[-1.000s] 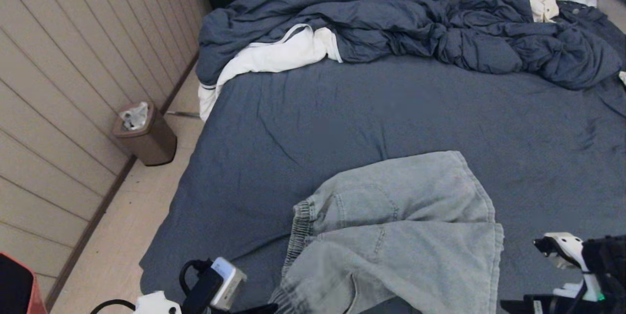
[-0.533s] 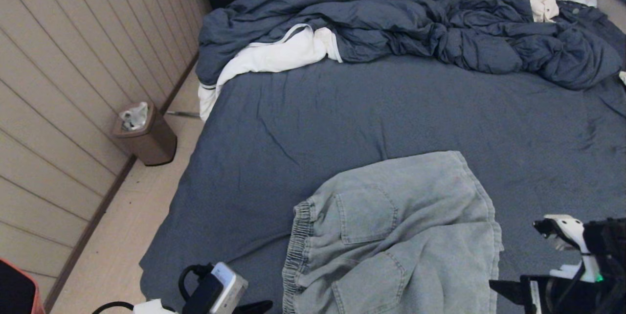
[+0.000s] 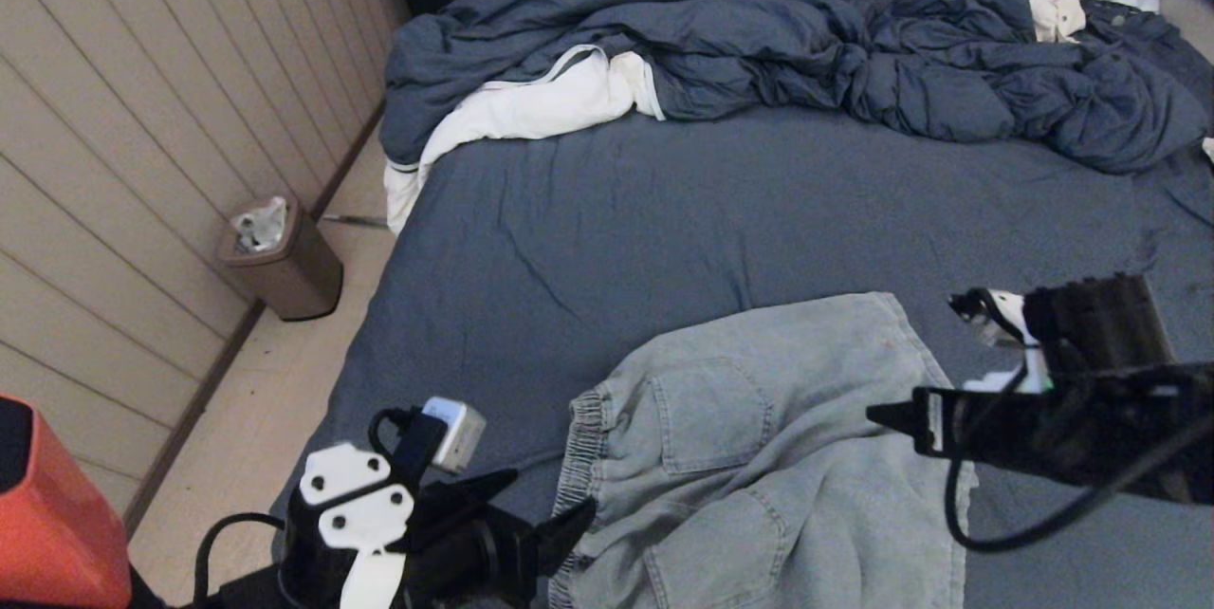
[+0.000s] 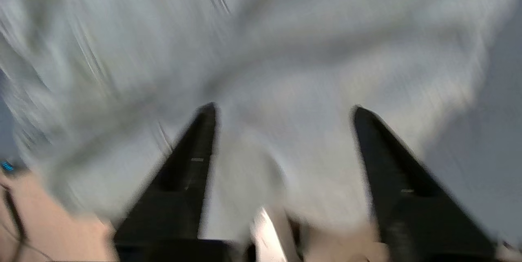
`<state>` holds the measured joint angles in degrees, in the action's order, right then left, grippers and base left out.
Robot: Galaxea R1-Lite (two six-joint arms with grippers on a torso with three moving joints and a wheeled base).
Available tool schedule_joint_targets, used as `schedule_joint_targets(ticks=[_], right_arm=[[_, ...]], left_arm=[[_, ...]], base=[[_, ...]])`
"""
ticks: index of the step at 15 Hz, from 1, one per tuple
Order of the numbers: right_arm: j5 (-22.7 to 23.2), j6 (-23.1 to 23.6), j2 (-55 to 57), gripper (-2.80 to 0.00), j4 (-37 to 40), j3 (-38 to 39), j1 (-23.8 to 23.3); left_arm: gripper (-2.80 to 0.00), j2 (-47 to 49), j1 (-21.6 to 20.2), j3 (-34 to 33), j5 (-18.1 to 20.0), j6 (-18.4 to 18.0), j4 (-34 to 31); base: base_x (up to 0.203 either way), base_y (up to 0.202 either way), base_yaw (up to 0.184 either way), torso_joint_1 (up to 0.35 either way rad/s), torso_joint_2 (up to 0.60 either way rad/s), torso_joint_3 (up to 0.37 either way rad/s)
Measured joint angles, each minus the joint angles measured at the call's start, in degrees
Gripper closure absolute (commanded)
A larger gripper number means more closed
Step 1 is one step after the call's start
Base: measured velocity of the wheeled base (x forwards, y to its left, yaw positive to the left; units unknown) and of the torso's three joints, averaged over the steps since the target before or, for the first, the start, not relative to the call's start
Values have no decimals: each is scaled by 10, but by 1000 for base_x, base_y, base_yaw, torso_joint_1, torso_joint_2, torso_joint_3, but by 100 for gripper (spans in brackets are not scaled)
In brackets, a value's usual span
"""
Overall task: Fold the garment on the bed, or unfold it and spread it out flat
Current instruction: Unford the blue shorts
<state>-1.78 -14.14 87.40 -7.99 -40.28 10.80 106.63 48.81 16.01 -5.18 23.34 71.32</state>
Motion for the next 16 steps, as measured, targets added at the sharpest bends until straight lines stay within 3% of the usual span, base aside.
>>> schedule_joint_targets(ticks=[3,5,9,14,15,16], right_arm=[[0,-15,76,0,3,-116,7],[0,-16,115,0,4,-155,-5],[0,-15,156,0,4,-173,-58],[3,-11,189,0,-1,-188,-134],[4,-9,195,0,-1,-191,-145],[4,-8,200,0,-2,-193,-153]], left_arm=[[0,-24,-33,123,23,2,-163],[0,-17,-41,191,41,3,-236],[0,72,-64,293,54,1,-267],[0,144,-80,324,51,-22,-261],[-280,150,-84,324,50,-27,-255],[-280,153,-85,325,50,-33,-256]], base=[[0,0,0,0,0,0],[0,0,0,0,0,0],[0,0,0,0,0,0],[0,0,0,0,0,0],[0,0,0,0,0,0],[0,0,0,0,0,0]])
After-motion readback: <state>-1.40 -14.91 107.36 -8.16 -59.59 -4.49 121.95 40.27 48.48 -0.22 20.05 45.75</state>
